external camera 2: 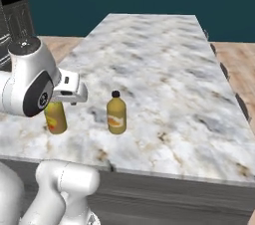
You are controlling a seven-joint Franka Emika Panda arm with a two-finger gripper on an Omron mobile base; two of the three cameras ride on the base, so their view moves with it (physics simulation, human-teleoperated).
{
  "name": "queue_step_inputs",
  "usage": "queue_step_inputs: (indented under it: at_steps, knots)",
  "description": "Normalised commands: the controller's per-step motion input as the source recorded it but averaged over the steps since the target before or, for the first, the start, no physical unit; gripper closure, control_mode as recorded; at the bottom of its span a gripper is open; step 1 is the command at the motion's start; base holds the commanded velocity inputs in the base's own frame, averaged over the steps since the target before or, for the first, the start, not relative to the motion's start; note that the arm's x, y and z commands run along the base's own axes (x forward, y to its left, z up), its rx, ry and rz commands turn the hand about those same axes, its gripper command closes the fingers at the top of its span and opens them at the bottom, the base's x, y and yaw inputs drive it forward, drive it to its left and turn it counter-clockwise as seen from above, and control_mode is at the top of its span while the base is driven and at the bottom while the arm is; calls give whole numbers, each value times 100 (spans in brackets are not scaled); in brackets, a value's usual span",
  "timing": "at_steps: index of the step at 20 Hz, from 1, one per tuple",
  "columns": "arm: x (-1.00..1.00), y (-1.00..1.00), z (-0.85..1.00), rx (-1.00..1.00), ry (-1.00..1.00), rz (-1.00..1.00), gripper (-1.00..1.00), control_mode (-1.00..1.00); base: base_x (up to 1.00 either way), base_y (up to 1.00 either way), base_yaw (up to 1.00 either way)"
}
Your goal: Move the drinks to the dining counter.
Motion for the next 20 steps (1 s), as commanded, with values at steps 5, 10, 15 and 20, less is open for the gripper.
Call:
queue_step_inputs:
  at_steps: [5, 10, 15, 20]
  knots:
    - [0, 0, 0, 0, 0, 0, -100, 100, -18, 30, 88]
    - [0, 0, 0, 0, 0, 0, -100, 100, 0, 0, 100]
    - [0, 0, 0, 0, 0, 0, -100, 100, 0, 0, 100]
    - [0, 0, 0, 0, 0, 0, -100, 100, 0, 0, 100]
